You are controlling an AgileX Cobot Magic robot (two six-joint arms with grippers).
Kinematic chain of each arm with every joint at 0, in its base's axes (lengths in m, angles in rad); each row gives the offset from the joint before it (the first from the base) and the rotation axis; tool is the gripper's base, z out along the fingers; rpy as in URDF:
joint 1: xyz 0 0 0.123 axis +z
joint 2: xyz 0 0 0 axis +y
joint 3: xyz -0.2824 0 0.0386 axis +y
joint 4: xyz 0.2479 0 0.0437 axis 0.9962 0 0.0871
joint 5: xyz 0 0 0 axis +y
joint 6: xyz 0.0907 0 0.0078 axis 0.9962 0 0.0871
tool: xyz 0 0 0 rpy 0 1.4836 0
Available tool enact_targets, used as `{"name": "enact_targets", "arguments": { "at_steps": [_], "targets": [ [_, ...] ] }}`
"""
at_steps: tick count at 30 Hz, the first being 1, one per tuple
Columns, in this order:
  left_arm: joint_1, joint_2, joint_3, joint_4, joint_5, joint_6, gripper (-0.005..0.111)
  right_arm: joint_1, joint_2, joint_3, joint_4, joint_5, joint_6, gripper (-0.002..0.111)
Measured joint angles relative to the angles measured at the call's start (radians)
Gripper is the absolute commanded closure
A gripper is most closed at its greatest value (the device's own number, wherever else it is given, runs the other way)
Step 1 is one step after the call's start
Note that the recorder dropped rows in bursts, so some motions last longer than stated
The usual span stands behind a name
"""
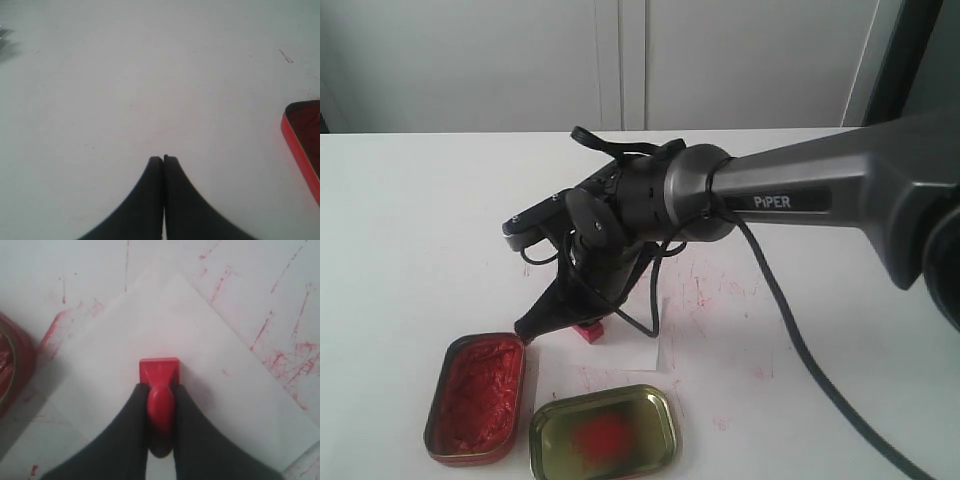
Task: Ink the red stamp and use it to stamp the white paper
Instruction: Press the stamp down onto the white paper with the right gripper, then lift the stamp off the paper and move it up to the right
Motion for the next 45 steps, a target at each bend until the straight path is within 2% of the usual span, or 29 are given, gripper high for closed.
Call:
{"name": "enact_targets", "arguments": {
  "at_steps": [21, 45],
  "targets": [
    [0.0, 0.0, 0.0, 0.0, 0.0, 0.0, 0.107, 0.018, -0.107, 0.02, 0.04, 0.057, -0.01, 0.108],
    [0.0, 0.0, 0.0, 0.0, 0.0, 0.0, 0.107, 0.018, -0.124, 0.02, 0.043, 0.083, -0.01, 0.108]
  ]
}}
